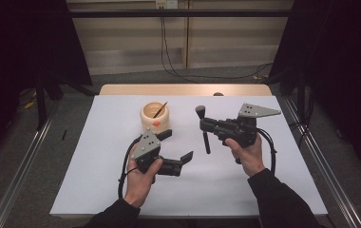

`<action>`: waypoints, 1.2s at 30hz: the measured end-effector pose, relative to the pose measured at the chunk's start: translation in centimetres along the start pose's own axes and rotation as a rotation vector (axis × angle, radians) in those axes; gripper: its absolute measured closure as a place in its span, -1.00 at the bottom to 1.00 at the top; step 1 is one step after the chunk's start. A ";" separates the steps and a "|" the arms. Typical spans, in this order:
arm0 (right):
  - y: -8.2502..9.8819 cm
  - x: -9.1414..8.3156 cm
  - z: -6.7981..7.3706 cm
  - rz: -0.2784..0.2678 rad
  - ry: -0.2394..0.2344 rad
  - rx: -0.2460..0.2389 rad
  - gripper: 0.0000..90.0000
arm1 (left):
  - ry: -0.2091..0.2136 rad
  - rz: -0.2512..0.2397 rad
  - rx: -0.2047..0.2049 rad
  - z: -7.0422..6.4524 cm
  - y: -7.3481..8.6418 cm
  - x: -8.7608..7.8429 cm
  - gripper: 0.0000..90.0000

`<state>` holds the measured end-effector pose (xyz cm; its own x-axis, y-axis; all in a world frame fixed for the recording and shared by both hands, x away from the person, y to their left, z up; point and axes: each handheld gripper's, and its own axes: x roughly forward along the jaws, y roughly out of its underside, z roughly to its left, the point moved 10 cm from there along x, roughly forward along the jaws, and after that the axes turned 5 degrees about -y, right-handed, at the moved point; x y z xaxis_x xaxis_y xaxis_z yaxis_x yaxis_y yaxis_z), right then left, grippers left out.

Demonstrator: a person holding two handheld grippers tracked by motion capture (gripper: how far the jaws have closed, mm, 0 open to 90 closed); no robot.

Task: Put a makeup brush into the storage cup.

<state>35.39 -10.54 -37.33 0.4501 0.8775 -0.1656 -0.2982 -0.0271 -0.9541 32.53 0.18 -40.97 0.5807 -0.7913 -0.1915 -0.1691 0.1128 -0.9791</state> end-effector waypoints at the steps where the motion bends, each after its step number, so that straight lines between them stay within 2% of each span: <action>1: 0.0 0.1 0.1 -0.003 -0.002 0.001 0.73 | -0.007 0.004 0.018 0.1 0.0 0.1 -0.93; 5: 0.0 0.3 0.3 -0.002 -0.003 -0.005 0.73 | -0.004 0.009 0.020 -0.2 -0.3 0.5 -0.90; 7: 0.0 0.2 0.1 -0.003 0.004 -0.004 0.73 | -0.010 0.012 0.043 -0.3 -0.5 0.7 -0.88; 11: 0.0 0.0 -0.2 -0.011 0.013 0.001 0.73 | 0.017 0.001 0.025 -1.0 -1.1 1.3 -0.86; 12: 0.0 -0.1 -0.2 -0.011 0.013 0.004 0.73 | 0.000 0.009 0.026 -1.1 -1.1 1.5 -0.85; 14: -0.2 -0.2 -0.2 -0.017 0.013 0.003 0.73 | 0.006 0.008 0.037 -1.3 -1.1 1.9 -0.84; 15: -0.2 -0.2 -0.2 -0.019 0.013 0.004 0.73 | -0.010 0.019 0.046 -1.3 -1.0 2.1 -0.84; 17: -0.2 -0.2 -0.2 -0.018 0.010 0.003 0.73 | 0.006 0.022 0.040 -1.7 -1.0 2.5 -0.83; 18: -0.1 -0.1 -0.1 -0.016 0.010 0.001 0.73 | 0.015 0.030 0.054 -1.8 -0.9 2.7 -0.83; 19: -0.1 -0.1 -0.1 -0.016 0.009 0.003 0.73 | -0.003 0.037 0.063 -1.8 -0.9 2.8 -0.84; 20: -0.1 0.0 0.0 -0.015 0.006 0.004 0.73 | 0.005 0.037 0.063 -1.9 -0.9 3.0 -0.83; 21: 0.0 0.0 0.0 -0.012 0.005 0.001 0.73 | -0.023 0.046 0.068 -1.7 -0.9 3.0 -0.79; 23: 0.0 0.1 0.1 -0.012 0.004 -0.001 0.73 | -0.017 0.035 0.074 -1.7 -1.1 3.3 -0.74; 24: 0.0 0.2 0.2 -0.011 0.003 -0.001 0.73 | -0.026 0.028 0.063 -1.7 -1.3 3.4 -0.66; 26: 0.1 0.2 0.2 -0.009 0.002 -0.001 0.73 | -0.033 0.018 0.042 -1.7 -1.5 3.8 -0.62; 28: 0.1 0.3 0.2 -0.010 0.000 0.000 0.73 | -0.011 0.019 0.032 -1.8 -1.6 4.0 -0.44; 29: 0.1 0.3 0.2 -0.011 0.004 -0.002 0.73 | -0.043 0.032 0.037 -1.5 -1.4 4.1 -0.41; 30: 0.1 0.3 0.3 -0.011 0.000 0.001 0.73 | -0.011 0.022 0.020 -1.7 -1.5 4.2 -0.38; 31: 0.1 0.3 0.3 -0.011 0.000 0.001 0.73 | -0.025 0.037 0.031 -1.5 -1.3 4.2 -0.27; 32: 0.1 0.2 0.2 -0.011 0.001 0.001 0.73 | -0.030 0.024 0.027 -1.4 -1.4 4.4 -0.22; 36: 0.0 0.2 0.2 -0.014 0.002 0.000 0.73 | -0.022 0.027 0.017 -1.3 -1.4 4.9 -0.03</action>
<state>35.34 -10.28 -37.37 0.4556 0.8769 -0.1528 -0.2920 -0.0150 -0.9563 34.58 -4.59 -40.44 0.5933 -0.7747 -0.2188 -0.1716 0.1439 -0.9746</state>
